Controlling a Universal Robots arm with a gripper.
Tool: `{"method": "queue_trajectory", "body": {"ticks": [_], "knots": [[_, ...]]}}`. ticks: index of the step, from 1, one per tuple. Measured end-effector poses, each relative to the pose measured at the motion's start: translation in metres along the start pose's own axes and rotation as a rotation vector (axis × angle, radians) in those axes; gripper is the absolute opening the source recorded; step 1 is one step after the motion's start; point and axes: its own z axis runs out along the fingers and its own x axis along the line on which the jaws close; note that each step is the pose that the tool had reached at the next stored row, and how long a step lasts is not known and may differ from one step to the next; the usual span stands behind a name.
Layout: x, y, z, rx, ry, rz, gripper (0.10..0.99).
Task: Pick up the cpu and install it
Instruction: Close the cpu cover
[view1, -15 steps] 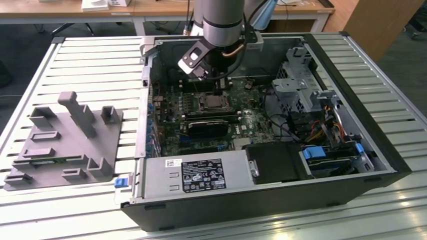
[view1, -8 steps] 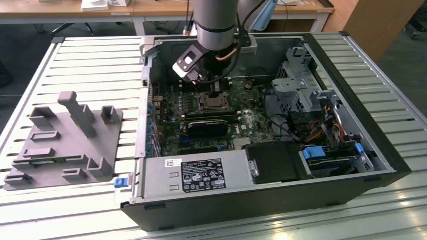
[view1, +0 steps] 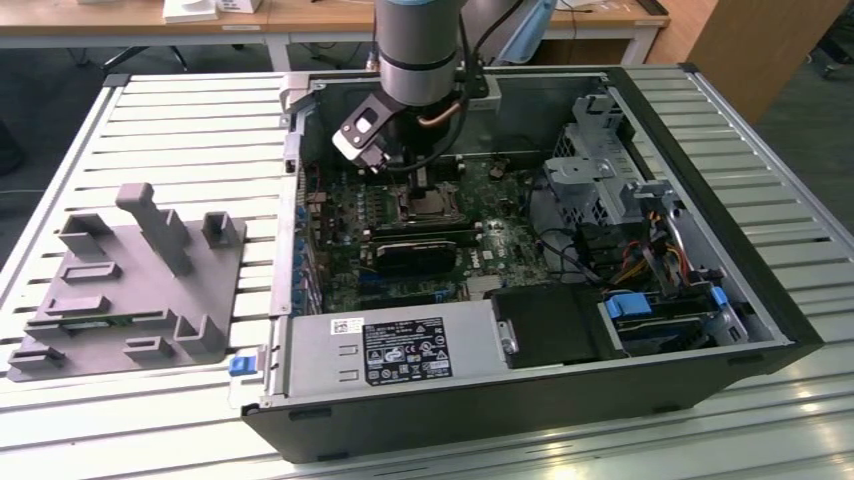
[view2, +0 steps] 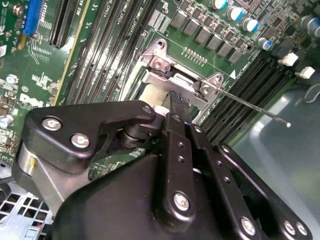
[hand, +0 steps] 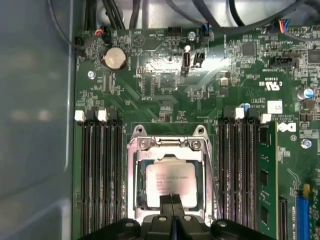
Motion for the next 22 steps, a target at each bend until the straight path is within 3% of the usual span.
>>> {"method": "queue_trajectory", "body": {"ticks": [16,22], "knots": [[-0.0006,-0.0034,0.013,0.0,-0.0014,0.0,0.106],[0.0018,-0.0006,0.0146,0.0,-0.0009,0.0,0.106]]}}
